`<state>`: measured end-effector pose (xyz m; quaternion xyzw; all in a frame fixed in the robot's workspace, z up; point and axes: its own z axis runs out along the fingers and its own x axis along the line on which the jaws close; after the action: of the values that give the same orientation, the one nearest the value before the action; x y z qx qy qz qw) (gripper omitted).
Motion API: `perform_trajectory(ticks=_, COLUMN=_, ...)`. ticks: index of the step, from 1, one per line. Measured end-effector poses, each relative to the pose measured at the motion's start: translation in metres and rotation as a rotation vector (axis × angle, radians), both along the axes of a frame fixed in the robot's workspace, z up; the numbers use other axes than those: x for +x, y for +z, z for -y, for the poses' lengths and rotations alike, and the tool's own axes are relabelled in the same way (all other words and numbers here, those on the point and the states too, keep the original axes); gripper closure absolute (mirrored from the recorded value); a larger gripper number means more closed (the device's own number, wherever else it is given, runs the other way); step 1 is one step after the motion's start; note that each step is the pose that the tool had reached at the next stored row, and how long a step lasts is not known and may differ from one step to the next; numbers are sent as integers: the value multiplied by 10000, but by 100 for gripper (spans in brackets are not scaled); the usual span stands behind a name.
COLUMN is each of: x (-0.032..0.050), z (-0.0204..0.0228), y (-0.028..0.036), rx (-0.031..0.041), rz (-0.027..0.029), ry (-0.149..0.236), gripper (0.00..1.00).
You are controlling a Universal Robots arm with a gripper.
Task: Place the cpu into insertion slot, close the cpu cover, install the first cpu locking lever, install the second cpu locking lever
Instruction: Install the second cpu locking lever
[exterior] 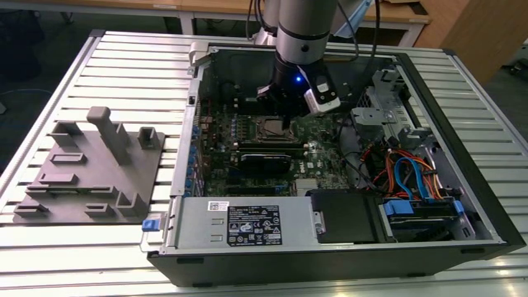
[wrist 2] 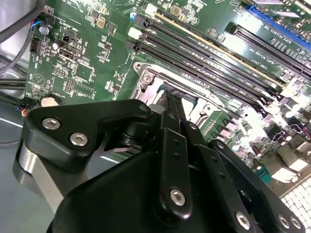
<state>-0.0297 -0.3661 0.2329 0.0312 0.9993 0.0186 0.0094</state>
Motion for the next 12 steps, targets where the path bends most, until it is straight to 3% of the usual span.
perform_trajectory(ticks=4, x=0, z=8, y=1, rx=-4, rz=-1, ry=1, gripper=89)
perform_trajectory(ticks=12, x=0, z=67, y=1, rx=-4, rz=-1, ry=0, gripper=89)
